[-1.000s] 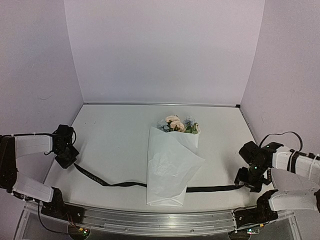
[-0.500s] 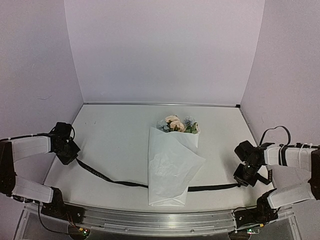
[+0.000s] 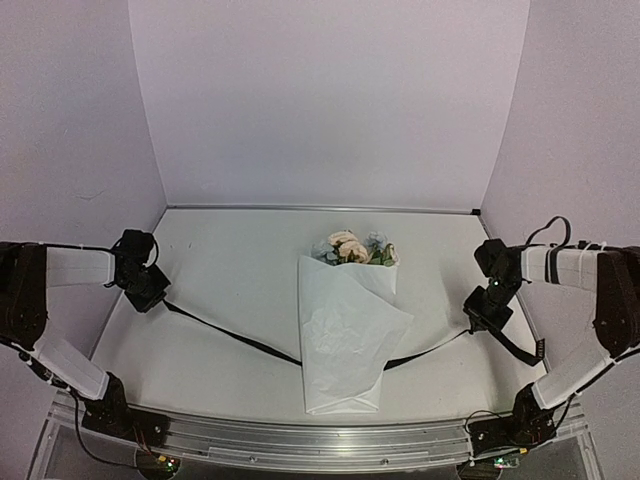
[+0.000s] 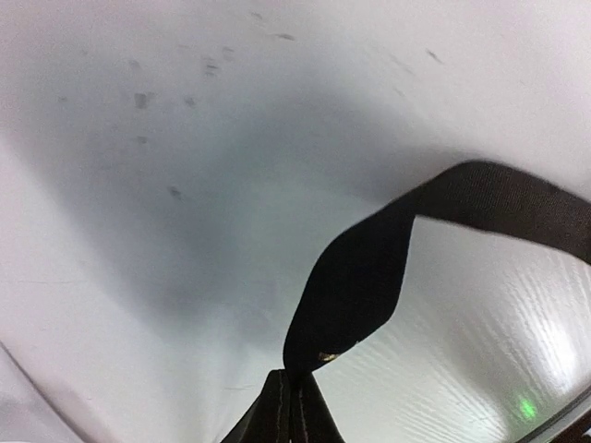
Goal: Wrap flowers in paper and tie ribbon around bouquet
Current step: Adjust the ribbon at the center of the board.
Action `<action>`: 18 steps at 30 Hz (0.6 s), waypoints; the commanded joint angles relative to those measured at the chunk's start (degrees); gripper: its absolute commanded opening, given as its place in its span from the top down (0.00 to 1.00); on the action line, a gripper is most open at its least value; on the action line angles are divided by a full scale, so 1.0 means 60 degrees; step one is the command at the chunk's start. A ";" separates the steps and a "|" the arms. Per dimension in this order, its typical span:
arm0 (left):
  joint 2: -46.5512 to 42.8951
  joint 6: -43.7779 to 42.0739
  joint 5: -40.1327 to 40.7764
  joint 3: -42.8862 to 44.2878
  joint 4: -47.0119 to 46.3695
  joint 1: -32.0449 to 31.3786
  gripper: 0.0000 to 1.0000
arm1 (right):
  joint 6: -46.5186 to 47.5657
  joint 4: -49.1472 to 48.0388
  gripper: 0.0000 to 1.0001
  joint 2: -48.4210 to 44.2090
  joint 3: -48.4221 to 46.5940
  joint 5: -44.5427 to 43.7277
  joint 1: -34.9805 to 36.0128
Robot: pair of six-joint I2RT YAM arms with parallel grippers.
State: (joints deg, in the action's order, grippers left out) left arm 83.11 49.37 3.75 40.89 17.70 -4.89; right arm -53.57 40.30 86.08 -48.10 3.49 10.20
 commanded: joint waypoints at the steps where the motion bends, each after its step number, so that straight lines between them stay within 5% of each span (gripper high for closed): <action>1: 0.0622 0.0031 -0.0091 0.0738 -0.0507 0.0258 1.00 | 0.0251 0.0281 1.00 0.0556 -0.0901 0.0475 -0.0032; 18: 0.1045 0.0249 -0.0173 0.0771 -0.0643 0.1065 1.00 | 0.0485 0.1196 1.00 0.0318 -0.1646 0.0407 -0.0165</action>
State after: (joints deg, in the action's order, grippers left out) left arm 91.15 49.94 1.67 45.04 14.92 1.02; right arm -50.95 45.64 90.52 -57.91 6.91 8.96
